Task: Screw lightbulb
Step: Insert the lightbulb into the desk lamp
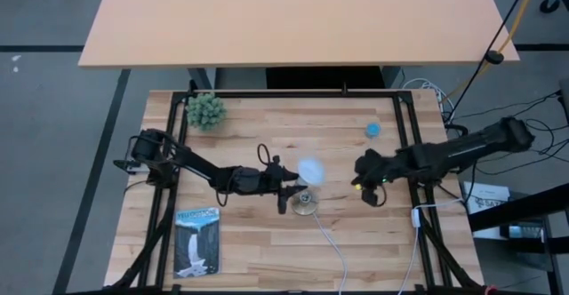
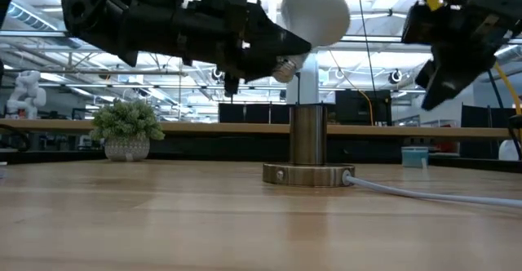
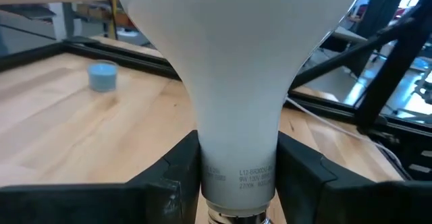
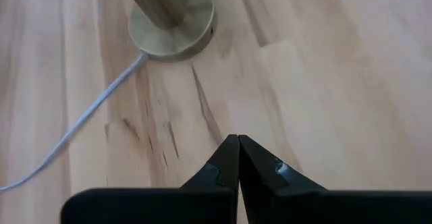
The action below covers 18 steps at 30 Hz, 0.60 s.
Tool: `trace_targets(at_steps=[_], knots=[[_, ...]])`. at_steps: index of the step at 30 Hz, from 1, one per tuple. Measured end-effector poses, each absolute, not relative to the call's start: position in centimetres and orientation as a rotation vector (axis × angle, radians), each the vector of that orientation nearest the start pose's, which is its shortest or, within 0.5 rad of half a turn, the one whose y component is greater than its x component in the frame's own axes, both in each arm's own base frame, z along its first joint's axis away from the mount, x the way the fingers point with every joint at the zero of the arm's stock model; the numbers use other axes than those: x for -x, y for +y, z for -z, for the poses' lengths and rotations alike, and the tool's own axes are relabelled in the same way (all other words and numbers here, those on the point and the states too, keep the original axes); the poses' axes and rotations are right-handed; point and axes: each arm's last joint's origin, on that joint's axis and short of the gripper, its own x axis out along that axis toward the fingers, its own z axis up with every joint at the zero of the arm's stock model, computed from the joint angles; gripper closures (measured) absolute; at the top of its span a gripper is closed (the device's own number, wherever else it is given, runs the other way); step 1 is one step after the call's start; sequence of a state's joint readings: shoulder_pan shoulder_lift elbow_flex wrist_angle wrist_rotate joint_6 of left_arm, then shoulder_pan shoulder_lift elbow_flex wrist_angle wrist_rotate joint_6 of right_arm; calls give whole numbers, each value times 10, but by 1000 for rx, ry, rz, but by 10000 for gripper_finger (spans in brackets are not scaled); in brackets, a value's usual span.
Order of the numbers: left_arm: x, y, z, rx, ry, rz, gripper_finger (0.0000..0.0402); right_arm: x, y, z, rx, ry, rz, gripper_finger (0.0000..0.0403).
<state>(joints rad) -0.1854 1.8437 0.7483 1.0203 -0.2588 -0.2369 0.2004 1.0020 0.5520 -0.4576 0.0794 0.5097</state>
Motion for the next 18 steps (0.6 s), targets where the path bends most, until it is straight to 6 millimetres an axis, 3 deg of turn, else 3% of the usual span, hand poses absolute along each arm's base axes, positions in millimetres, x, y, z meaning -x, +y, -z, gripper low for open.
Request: trace_targets(at_steps=[9,18], knots=[[-356,-60,-164,166,36,-83,250,-224,46,-183,-274,736,48,403],[-356,-61,-163,162,47,-69,249,-237,47,-191,-264,574,90,381]])
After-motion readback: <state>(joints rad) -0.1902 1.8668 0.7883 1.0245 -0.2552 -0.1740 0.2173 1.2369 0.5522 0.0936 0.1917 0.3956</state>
